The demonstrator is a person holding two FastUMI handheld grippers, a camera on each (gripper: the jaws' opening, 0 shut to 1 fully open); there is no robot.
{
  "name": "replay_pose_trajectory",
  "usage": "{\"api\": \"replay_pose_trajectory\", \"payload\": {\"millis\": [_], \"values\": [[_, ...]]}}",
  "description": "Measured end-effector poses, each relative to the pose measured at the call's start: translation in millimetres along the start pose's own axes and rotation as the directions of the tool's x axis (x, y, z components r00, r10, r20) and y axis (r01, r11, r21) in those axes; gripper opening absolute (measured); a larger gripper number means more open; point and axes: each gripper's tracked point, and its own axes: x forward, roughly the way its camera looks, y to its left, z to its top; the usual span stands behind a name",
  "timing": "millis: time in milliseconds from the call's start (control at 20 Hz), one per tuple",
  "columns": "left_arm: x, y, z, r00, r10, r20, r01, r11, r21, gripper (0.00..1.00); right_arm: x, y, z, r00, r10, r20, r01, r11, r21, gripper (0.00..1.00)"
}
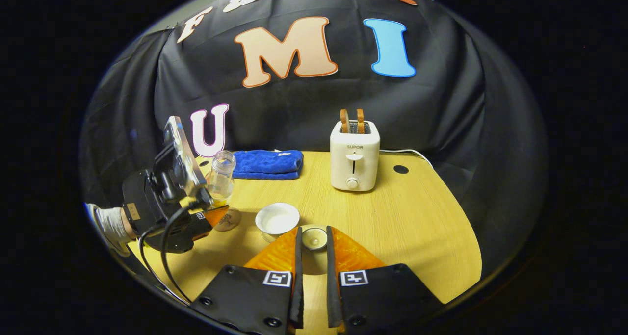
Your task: Open the teacup lid with one hand, grasp the water bottle and pour water into the teacup with the other hand; after pouring, place the water bottle on the coaster and then close the teacup lid.
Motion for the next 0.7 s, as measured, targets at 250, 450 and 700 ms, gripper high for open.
{"api": "replay_pose_trajectory", "payload": {"millis": [250, 450, 700], "values": [[9.4, 2.0, -1.9, 0.996, 0.016, 0.09, 0.005, 0.974, -0.227, 0.67, 1.3, 24.0, -1.0, 0.999, 0.012, -0.036, -0.013, 0.999, -0.034, 0.25], [13.9, 3.6, -22.2, 0.998, 0.01, 0.065, 0.016, 0.925, -0.38, 0.67, 0.2, 37.4, 2.3, 0.999, 0.014, -0.038, -0.016, 0.999, -0.044, 0.23], [12.8, 3.8, -29.8, 0.997, 0.014, 0.081, 0.024, 0.894, -0.448, 0.69, 1.6, 52.2, 0.6, 0.999, 0.021, -0.049, -0.024, 0.998, -0.057, 0.23]]}}
